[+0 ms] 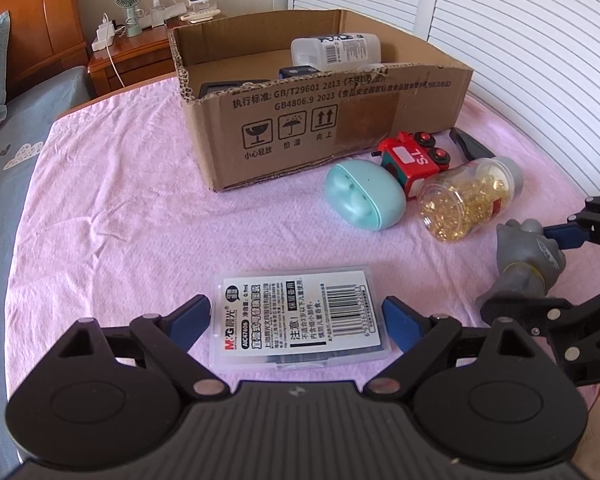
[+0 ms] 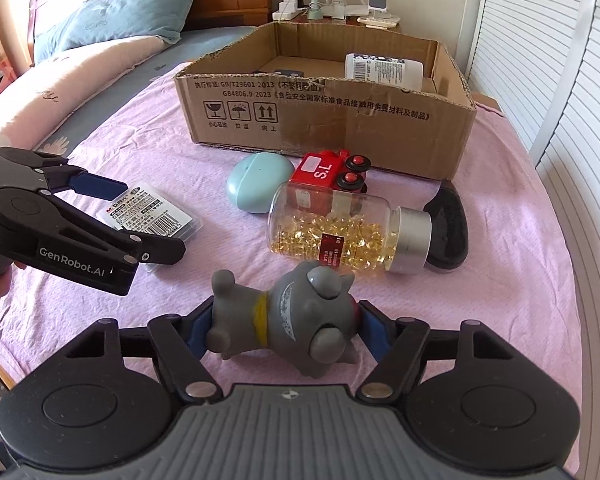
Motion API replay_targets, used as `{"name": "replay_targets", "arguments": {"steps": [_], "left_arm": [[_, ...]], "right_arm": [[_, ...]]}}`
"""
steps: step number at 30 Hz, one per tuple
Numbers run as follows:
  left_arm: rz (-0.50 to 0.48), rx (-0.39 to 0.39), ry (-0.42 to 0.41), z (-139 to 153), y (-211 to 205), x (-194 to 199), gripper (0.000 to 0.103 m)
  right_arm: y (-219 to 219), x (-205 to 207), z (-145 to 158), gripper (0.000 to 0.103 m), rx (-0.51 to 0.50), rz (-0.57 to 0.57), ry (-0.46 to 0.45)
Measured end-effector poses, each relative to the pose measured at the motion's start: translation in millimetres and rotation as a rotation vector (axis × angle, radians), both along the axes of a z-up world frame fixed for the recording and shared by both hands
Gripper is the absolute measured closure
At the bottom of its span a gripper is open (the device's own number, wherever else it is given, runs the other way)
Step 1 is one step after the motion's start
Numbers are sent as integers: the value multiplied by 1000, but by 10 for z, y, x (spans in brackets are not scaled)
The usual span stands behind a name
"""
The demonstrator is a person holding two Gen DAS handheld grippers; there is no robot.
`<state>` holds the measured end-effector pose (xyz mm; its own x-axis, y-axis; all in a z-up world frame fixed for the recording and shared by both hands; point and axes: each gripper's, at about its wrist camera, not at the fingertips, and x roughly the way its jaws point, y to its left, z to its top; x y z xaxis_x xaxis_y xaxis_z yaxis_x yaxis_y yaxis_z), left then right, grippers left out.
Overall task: Organize rigid objects
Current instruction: 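Carry grey toy figure into box and open right gripper while left gripper lifts refill card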
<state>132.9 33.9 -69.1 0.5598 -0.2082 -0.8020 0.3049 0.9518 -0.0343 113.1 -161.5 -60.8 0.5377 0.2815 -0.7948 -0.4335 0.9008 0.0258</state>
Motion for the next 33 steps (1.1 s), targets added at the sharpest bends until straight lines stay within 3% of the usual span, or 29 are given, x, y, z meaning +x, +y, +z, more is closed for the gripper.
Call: {"name": "replay_targets", "arguments": {"steps": [12,20,26,33], "left_arm": [[-49,7,-8,187,98,-158,12],[-66,15,-38,389,203,-206,12],[-61,22,-61,519,262,-212,12],[-29,23,-85,621,306,-191,12]], "right_arm": [[-20,-131,277,27,-35,65,-62],[-75,-11,563,27,-38,88,-117],[-105,351,796,27,-36,84,-181],[-62,1070,922,27,-48,52,-194]]}}
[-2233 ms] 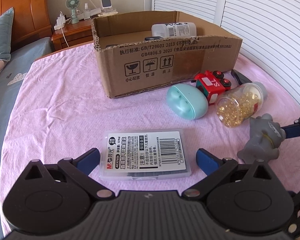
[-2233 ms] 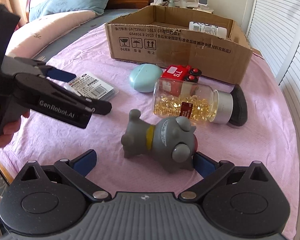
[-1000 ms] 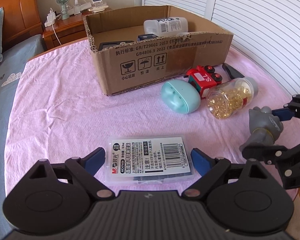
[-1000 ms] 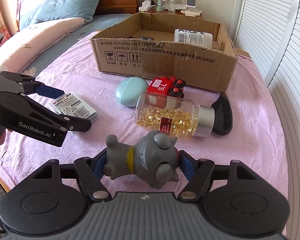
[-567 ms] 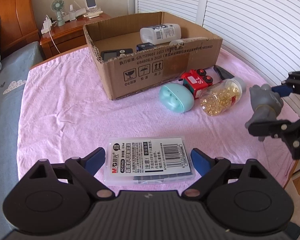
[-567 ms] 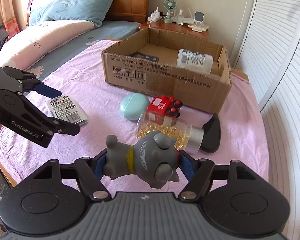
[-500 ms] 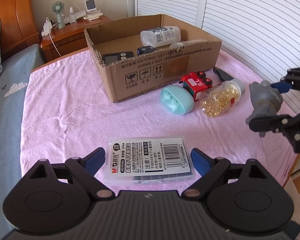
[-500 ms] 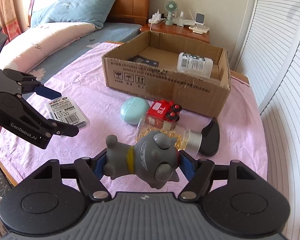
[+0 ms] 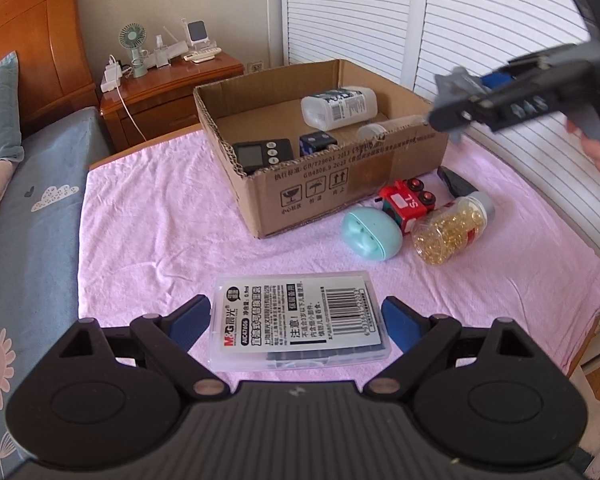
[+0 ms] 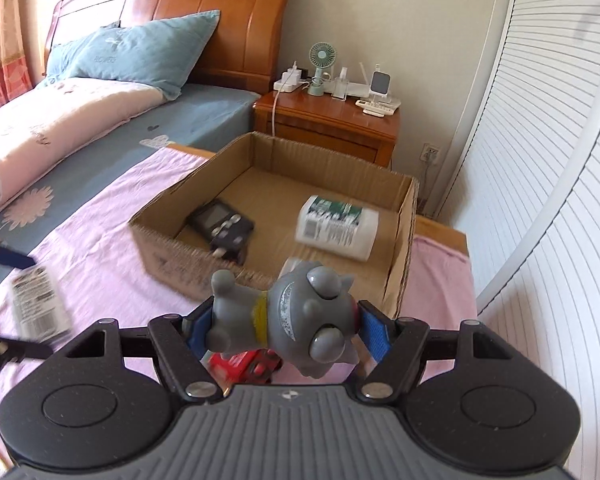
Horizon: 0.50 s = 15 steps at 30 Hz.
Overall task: Organize rigid objects
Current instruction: 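Carry grey toy figure into box and open right gripper while left gripper lifts refill card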
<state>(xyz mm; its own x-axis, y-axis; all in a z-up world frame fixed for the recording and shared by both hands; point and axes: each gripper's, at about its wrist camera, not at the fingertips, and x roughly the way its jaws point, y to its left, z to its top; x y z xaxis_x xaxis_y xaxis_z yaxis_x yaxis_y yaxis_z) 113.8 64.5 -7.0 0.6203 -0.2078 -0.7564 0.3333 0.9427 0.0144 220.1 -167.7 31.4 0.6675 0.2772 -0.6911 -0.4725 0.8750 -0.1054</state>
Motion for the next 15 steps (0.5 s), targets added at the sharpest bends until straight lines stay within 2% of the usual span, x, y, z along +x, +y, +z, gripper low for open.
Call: {"name": "replay_targets", "arguments": {"steps": [7,9,10,11,15], "left_arm": [[24,6,-11,63,3,12,12],[22,9,-13,74,-6,18,12],[22,12,-14,77,-10,23,12],[21,13,-15,78,-16,29,12],[13,15,-20,108,-44,70,12]], "right_arm": [[58,642,-18,25,25,-68,23],[46,735,-41,16,39,-96,32],[33,740,-46,4,50,-103,25],[16,717,-42,0,67,-103,16],[-54,642,-29,0,109,-117,35]]}}
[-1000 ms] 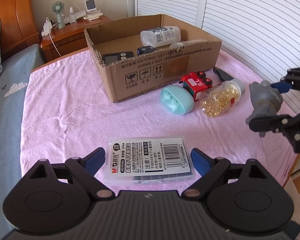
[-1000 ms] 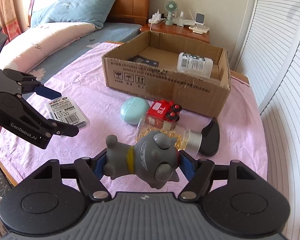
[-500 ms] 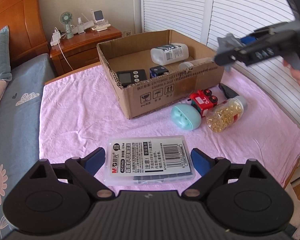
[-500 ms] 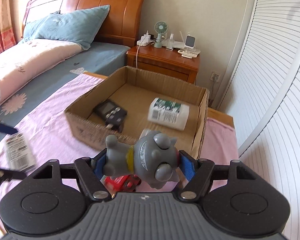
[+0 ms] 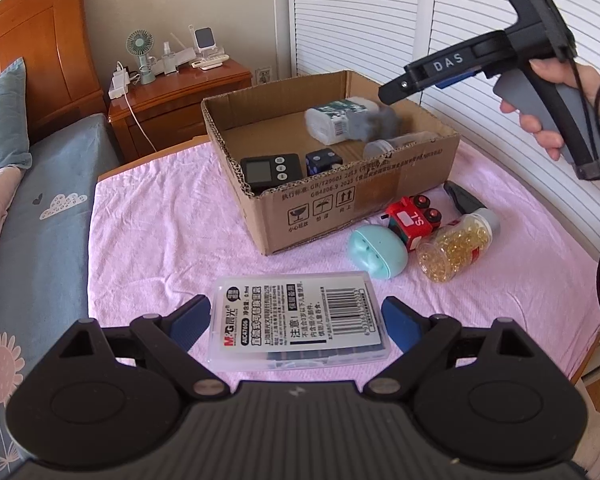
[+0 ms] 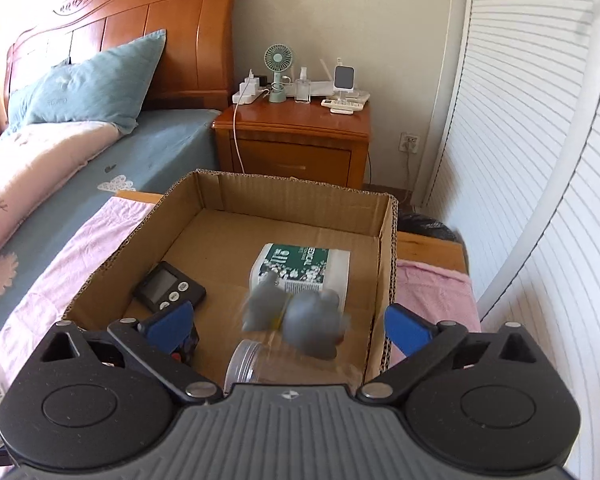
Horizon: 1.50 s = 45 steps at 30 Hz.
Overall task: Organize rigid objects
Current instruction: 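Carry grey toy figure into box and open right gripper while left gripper lifts refill card, then lower white refill card into box and open left gripper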
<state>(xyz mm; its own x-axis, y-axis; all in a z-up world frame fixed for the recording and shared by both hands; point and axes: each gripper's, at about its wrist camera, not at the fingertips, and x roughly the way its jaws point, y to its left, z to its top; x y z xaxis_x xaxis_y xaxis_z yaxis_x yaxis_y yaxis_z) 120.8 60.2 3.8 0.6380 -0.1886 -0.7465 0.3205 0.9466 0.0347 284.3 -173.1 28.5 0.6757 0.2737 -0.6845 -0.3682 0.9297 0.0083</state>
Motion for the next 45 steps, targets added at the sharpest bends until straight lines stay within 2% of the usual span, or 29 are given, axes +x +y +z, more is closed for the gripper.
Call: {"name": "replay_targets", "arguments": {"steps": [10,19,24,33,39,45], "left_arm": [[-10,11,-45,212,-109,324,12],[-26,38,-65,428,-358,1040,11],[-24,55,-36,338,-555,1528,11],[64,93,39,2,-627,2252,11],[133,96,21,-25,-636,2426,8],[118,92,1,102,-612,2251,8]], "right_arm": [[-82,-357,-28,0,-25,-60,83],[-103,-781,-189,0,-3,-115,89],[-166,-900,-205,0,62,-126,77],[-382,-942,-239,0,79,-165,65],[-450,-945,-241,0,90,-172,63],[-435,-984,-228,0,88,-162,59]]}}
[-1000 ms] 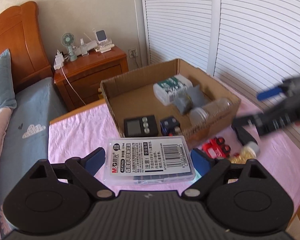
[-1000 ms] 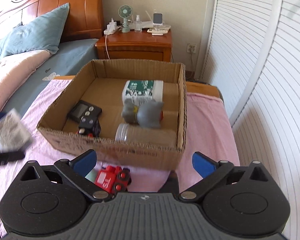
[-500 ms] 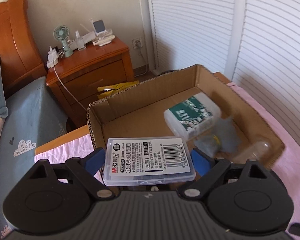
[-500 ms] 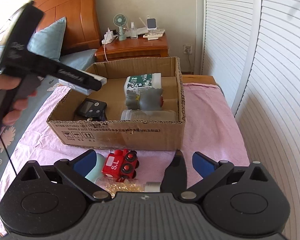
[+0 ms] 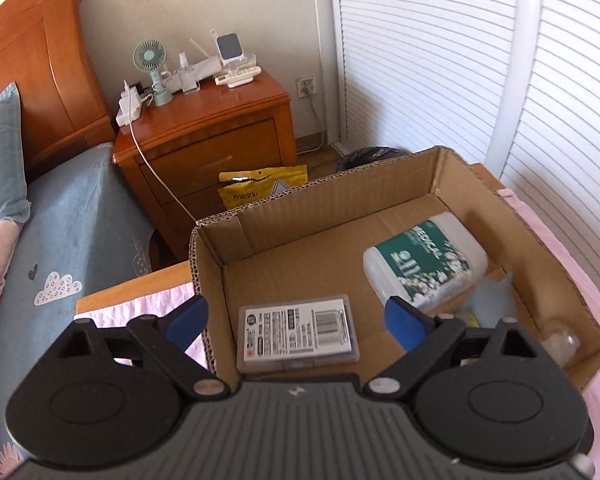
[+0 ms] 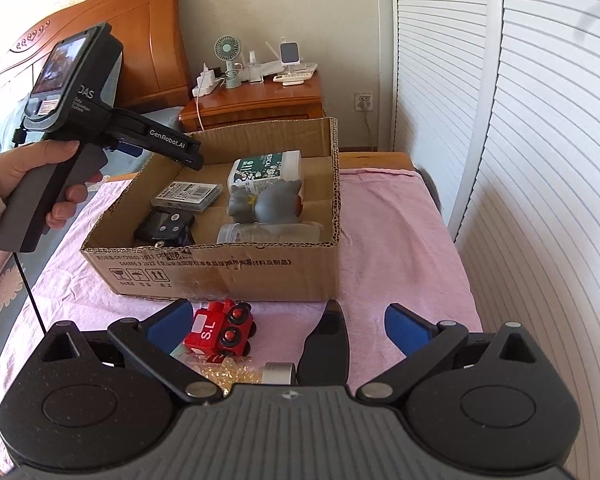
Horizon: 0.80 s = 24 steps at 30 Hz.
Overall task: Organize rigid objects
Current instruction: 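Lower white refill card into box and open left gripper, then move right gripper to capsule bottle while left gripper approaches pale blue case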
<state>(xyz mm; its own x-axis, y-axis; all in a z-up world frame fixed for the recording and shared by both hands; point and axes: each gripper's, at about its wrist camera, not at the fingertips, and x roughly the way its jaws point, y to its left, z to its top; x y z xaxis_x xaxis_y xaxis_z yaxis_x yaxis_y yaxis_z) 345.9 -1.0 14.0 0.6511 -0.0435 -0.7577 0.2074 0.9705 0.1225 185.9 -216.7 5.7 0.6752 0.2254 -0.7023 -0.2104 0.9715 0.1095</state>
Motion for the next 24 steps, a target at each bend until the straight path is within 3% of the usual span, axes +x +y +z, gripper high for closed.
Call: {"name": "replay_targets", "arguments": {"steps": [13,20,24], "left_arm": [[-14,0,-60,365,194,-754,3],[13,-12,-75,220,291,-1302,1],[43,-59,-60,98,354,-1597,1]], "right_arm": [[36,-138,30,0,-30,-18,-23],[42,-227,-134,0,-25,-14,17],[79,-292,-232,0,-1,27,24]]}}
